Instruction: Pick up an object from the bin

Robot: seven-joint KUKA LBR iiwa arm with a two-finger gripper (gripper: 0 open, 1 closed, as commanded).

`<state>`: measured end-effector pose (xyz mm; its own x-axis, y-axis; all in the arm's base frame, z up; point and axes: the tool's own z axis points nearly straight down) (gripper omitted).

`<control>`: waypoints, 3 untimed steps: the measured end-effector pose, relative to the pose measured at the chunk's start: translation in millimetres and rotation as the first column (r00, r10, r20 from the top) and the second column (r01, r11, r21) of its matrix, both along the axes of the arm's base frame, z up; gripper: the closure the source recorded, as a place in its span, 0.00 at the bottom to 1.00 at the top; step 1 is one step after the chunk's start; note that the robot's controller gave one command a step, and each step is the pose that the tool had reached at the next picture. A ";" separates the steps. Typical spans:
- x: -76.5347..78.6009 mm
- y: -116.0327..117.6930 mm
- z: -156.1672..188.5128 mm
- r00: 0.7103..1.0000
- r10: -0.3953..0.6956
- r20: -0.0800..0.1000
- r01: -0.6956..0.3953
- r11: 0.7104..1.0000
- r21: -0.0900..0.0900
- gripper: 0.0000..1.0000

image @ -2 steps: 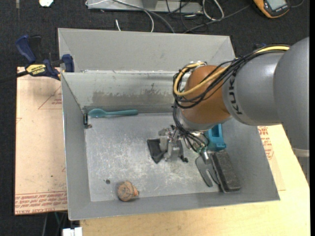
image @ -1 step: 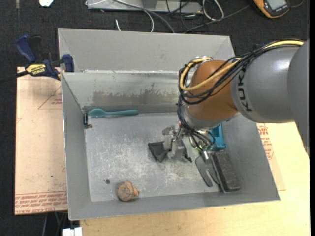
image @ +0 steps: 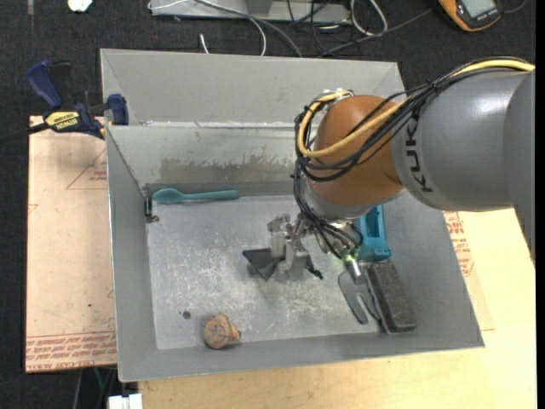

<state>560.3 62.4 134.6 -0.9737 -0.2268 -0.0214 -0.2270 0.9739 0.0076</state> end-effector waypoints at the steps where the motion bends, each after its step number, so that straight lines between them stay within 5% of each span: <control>1: 8.6 -8.5 -31.9 0.975 -0.222 0.001 0.222 0.975 0.004 1.00; 2: 1.7 -7.7 26.8 0.948 -0.319 -0.006 0.319 0.948 0.004 1.00; 3: -1.0 -1.1 102.3 0.959 -0.284 -0.008 0.285 0.959 0.003 1.00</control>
Offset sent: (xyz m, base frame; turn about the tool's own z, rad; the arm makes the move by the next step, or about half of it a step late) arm -0.0081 -0.0085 0.1841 -0.0126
